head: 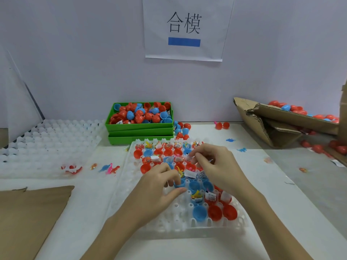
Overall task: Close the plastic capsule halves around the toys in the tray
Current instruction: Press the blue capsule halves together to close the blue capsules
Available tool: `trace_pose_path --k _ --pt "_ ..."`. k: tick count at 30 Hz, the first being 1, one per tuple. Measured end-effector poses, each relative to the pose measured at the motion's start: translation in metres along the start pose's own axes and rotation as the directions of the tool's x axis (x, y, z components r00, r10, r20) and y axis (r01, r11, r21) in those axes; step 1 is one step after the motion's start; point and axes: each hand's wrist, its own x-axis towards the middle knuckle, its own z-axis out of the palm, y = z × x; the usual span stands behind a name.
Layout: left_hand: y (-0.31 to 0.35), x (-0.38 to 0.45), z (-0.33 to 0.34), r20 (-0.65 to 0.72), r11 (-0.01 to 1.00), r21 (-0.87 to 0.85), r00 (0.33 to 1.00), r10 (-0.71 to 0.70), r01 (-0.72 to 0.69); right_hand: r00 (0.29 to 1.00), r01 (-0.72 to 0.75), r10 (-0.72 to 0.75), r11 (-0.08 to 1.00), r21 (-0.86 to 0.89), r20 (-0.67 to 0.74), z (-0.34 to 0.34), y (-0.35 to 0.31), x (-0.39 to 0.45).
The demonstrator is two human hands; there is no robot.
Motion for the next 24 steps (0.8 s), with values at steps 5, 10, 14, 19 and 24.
trace_pose_path --k 5,10,14,19,24 --pt "0.004 0.003 -0.012 -0.208 0.990 -0.134 0.978 0.007 -0.036 0.999 0.031 -0.031 1.000 -0.002 0.021 0.006 -0.002 0.000" --pt "0.008 0.007 -0.019 -0.372 0.981 -0.175 0.928 0.008 -0.078 0.977 -0.036 -0.021 0.966 0.258 0.213 0.006 -0.016 -0.003" --pt "0.010 0.008 -0.021 -0.385 0.935 -0.346 0.921 -0.068 -0.075 0.972 -0.105 -0.028 0.834 0.541 0.232 0.006 -0.025 -0.006" --pt "0.013 0.008 -0.025 -0.324 0.887 -0.461 0.934 -0.154 -0.014 0.986 -0.103 -0.002 0.787 0.608 0.169 0.006 -0.025 -0.006" --pt "0.011 0.006 -0.027 -0.296 0.831 -0.555 0.927 -0.232 0.030 0.993 -0.065 -0.007 0.811 0.581 0.121 0.008 -0.022 -0.006"
